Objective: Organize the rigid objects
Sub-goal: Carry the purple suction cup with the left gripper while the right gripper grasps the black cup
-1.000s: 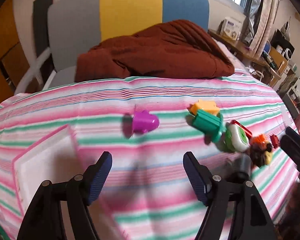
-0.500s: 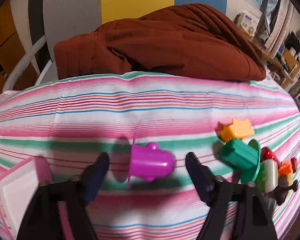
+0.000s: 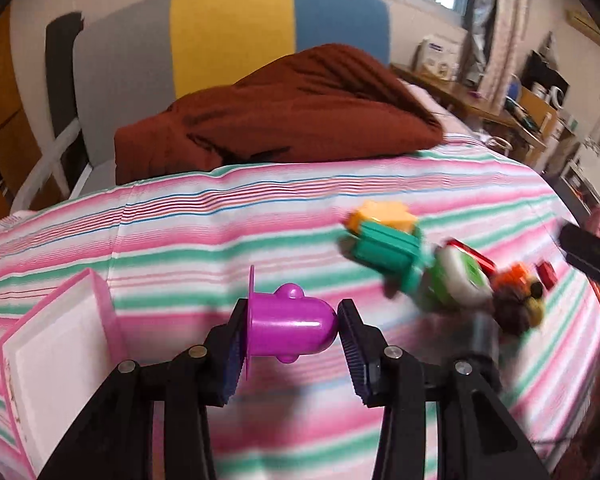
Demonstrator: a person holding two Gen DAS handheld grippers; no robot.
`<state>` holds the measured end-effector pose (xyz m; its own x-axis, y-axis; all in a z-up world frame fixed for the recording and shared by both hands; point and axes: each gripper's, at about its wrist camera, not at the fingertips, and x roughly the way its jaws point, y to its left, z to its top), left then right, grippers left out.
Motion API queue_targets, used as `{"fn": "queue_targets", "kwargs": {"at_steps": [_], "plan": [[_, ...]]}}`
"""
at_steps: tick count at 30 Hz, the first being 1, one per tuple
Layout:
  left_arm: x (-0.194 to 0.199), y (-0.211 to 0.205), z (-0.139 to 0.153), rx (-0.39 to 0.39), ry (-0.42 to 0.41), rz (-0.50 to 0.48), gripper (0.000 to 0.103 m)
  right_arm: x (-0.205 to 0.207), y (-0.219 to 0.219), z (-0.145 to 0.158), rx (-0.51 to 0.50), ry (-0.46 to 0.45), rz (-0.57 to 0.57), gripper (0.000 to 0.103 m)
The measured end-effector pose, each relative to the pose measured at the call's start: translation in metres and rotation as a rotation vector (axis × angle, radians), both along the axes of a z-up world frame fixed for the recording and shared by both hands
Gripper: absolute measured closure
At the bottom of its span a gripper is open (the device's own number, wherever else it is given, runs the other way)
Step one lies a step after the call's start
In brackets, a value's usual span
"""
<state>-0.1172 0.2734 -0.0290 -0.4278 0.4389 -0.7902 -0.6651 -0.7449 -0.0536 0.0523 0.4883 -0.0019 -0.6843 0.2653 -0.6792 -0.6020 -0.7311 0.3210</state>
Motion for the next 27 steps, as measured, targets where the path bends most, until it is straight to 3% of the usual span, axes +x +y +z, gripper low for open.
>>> {"fn": "queue_targets", "kwargs": {"at_steps": [5,11,18,21,27], "plan": [[0.035,-0.022,0.012,0.045,-0.017,-0.005,0.059,-0.002,-0.003,-0.002,-0.039,0.023,0.053,0.0],[0.062,-0.049,0.023,0.073,-0.001,0.009,0.059,-0.017,-0.022,-0.004,-0.129,0.07,0.285,0.0],[0.076,-0.085,0.03,0.097,-0.015,0.053,0.059,-0.042,-0.061,-0.026,-0.084,-0.095,0.486,0.0],[0.08,-0.1,0.032,0.102,-0.013,0.071,0.059,-0.047,-0.07,-0.035,-0.029,-0.167,0.494,0.0],[0.078,-0.131,0.033,0.112,-0.018,0.12,0.059,-0.05,-0.071,-0.046,-0.034,-0.219,0.519,0.0]]}}
